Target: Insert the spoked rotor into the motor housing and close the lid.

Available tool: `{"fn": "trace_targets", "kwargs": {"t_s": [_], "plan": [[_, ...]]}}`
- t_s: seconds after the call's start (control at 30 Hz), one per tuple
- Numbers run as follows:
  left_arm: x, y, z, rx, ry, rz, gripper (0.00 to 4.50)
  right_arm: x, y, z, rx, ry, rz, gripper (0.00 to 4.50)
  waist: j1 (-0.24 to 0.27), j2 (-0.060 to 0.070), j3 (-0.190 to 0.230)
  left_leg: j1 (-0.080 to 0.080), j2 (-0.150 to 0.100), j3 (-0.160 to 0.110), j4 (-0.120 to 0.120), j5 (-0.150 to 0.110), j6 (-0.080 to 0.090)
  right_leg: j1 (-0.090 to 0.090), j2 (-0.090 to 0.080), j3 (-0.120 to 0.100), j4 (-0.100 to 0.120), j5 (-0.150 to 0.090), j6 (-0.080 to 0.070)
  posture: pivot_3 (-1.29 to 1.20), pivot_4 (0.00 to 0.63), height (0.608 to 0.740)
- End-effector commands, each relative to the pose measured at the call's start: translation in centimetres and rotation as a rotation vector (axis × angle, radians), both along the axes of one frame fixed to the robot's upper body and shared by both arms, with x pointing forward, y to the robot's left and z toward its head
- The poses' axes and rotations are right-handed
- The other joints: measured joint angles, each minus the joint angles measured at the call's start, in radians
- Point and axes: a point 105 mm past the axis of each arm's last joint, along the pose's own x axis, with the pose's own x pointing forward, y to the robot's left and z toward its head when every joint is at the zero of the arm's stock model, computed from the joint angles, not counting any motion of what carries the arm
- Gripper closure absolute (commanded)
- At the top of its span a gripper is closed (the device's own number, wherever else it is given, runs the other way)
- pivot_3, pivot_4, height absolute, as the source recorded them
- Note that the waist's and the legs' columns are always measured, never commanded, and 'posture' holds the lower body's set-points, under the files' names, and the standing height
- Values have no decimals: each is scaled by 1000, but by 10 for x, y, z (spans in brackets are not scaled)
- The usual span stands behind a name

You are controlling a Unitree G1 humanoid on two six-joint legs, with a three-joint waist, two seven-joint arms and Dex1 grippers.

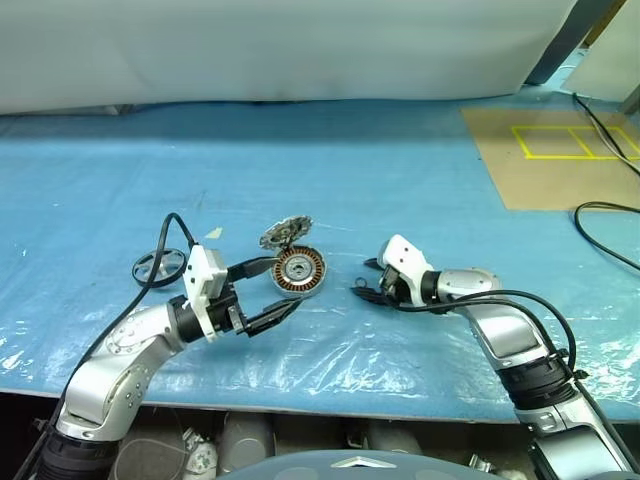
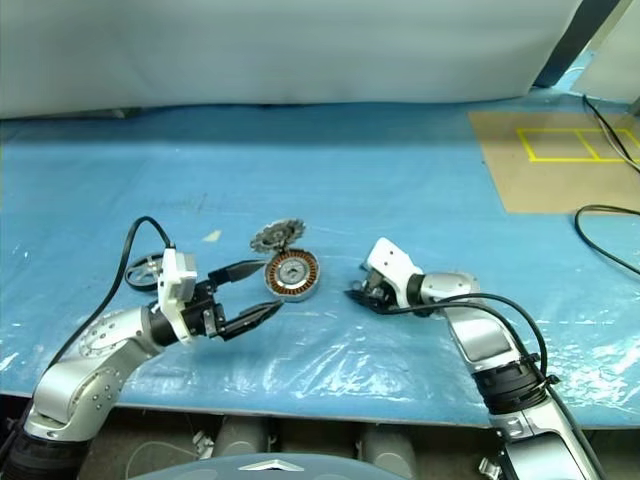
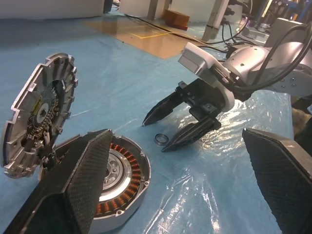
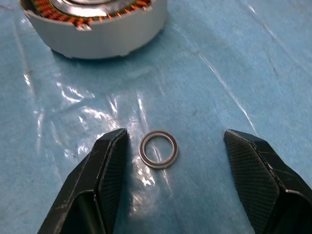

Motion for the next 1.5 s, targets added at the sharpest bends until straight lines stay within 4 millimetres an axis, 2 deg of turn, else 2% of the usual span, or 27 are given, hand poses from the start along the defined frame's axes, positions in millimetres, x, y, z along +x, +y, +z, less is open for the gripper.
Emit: {"fn": "trace_targets", "kwargs": {"t_s": [0.03,0.17,0.3,0.4,0.6,0.63,0.87,0.97,1.2,1.3,1.4,1.5], "plan": [[3,3,19,-36,-41,25,0,-4,0,-4,-5,4,19,1189,-2,0,0,0,0,0,0,0,0,0,0,0,0,0,0,0,150,740],[6,7,21,-27,-41,25,0,-11,-3,-14,-40,23,40,1189,-1,0,0,2,0,0,0,0,0,3,0,0,0,0,0,0,150,740],[10,10,22,-24,-44,33,0,-15,-3,-16,-56,36,55,1189,-2,0,0,3,0,0,0,0,0,3,0,0,0,0,0,0,150,740],[13,12,22,-20,-47,32,0,-13,-6,-16,-70,27,43,1801,-2,0,0,3,0,0,0,0,0,3,0,0,0,0,0,0,150,740],[18,16,20,-17,-51,31,0,-16,-8,-18,-92,25,35,3795,-1,0,0,4,0,0,0,0,0,5,0,0,0,0,0,0,150,740],[18,16,19,-16,-51,31,0,-15,-9,-17,-92,26,28,3912,-1,0,0,5,0,0,0,0,0,5,0,0,0,0,0,0,150,740],[21,25,10,-12,-41,28,0,-13,-14,-11,-76,30,6,3912,0,0,0,4,0,0,0,0,0,6,0,0,-2,0,0,0,150,740],[21,29,9,-16,-44,25,0,-5,2,20,50,3,16,3912,-1,0,0,4,0,0,0,0,0,6,0,0,-2,0,0,0,150,740],[17,35,10,-21,-57,0,0,-9,25,52,169,-1,149,3912,-5,0,0,3,0,0,-3,0,0,3,0,0,-2,0,0,0,150,740],[14,33,15,-48,-48,-16,0,-8,37,56,187,6,210,3912,-6,0,0,2,0,0,-4,0,0,3,0,0,-4,0,0,0,150,740],[11,31,11,-20,-46,-38,0,-3,47,53,191,18,243,3912,-10,0,0,2,0,0,-4,0,0,3,0,-1,-6,0,0,0,150,740],[7,27,6,39,-59,-62,0,9,69,48,166,-15,294,3912,-13,0,0,1,0,0,-5,0,0,3,0,-1,-7,0,0,0,150,740]]}}
